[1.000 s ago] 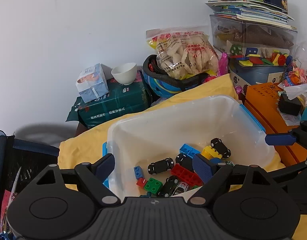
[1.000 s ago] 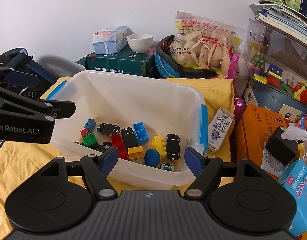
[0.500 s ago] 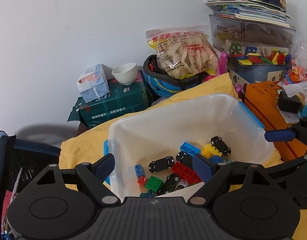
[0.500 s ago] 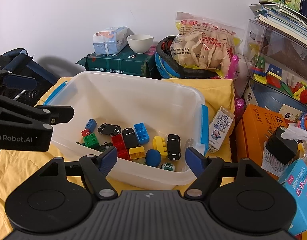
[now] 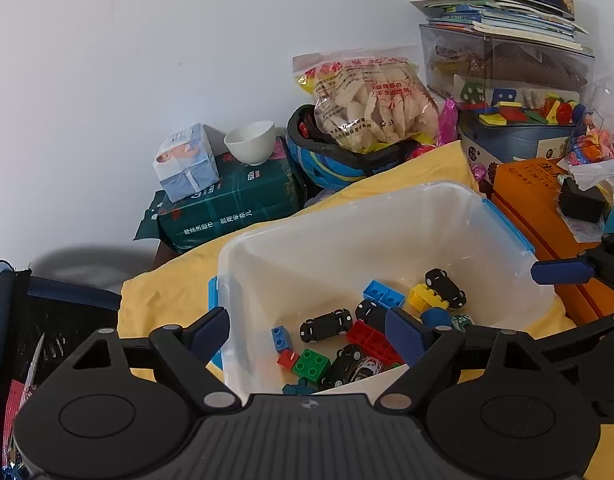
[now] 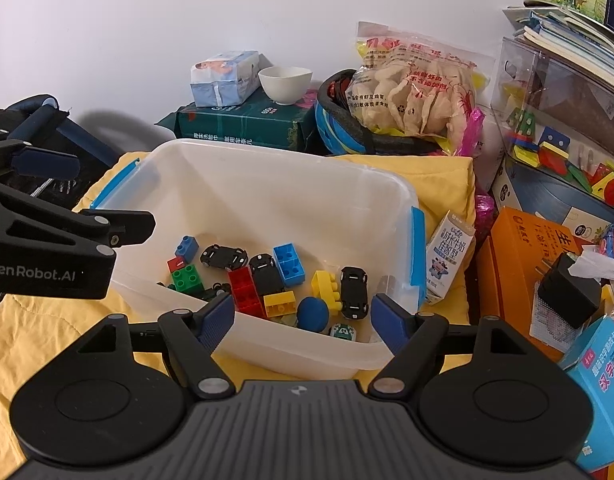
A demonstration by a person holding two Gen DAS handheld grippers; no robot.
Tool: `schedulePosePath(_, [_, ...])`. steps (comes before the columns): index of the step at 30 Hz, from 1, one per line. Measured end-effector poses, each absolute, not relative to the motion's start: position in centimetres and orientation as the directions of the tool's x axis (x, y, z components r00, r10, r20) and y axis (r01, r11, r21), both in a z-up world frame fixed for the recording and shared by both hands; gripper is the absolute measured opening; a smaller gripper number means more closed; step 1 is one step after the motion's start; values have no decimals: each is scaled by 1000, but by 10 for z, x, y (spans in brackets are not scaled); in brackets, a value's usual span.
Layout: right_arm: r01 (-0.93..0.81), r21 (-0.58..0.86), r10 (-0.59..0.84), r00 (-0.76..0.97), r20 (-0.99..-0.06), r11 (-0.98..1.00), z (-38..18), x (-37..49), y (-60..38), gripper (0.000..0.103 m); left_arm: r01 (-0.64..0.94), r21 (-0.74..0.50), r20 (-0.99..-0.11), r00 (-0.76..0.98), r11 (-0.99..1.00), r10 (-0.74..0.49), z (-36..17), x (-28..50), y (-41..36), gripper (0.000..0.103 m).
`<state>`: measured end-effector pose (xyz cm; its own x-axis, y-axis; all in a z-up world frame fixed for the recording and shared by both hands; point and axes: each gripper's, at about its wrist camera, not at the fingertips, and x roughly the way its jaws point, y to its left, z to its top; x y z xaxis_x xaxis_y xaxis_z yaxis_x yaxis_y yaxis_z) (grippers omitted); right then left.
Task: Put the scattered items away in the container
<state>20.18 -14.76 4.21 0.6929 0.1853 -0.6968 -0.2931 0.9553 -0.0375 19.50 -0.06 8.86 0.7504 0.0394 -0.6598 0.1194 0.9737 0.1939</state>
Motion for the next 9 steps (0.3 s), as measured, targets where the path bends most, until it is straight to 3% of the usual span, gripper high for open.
schedulePosePath(9, [-291, -29, 188, 690, -699, 956, 38, 200, -149, 78, 156, 169, -665, 747, 973, -4, 88, 193, -2, 88])
